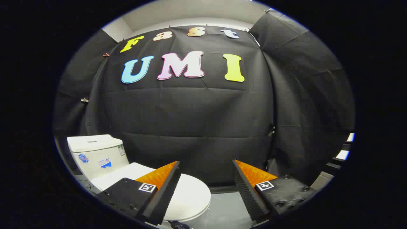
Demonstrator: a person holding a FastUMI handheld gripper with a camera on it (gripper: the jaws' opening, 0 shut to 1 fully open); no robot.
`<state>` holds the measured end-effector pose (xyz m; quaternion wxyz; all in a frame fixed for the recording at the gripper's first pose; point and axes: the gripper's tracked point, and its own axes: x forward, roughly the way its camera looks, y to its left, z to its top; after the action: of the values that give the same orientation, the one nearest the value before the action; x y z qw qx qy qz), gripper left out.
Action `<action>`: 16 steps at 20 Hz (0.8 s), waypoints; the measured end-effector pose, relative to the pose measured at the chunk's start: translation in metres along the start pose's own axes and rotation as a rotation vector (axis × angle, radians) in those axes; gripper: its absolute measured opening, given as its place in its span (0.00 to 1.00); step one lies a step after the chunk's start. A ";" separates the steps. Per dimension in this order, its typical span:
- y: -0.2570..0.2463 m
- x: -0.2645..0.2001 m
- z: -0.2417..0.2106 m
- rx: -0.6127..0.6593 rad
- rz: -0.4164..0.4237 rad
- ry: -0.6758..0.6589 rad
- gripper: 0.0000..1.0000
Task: Open the toilet lid.
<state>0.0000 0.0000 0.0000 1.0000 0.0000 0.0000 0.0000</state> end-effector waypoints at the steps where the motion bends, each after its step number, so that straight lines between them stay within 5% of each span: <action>1: 0.001 0.000 0.000 0.000 0.002 0.000 0.98; 16: 0.003 -0.002 0.012 0.013 0.004 -0.010 0.98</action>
<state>-0.0024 0.0026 0.0119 1.0000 0.0065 -0.0051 0.0021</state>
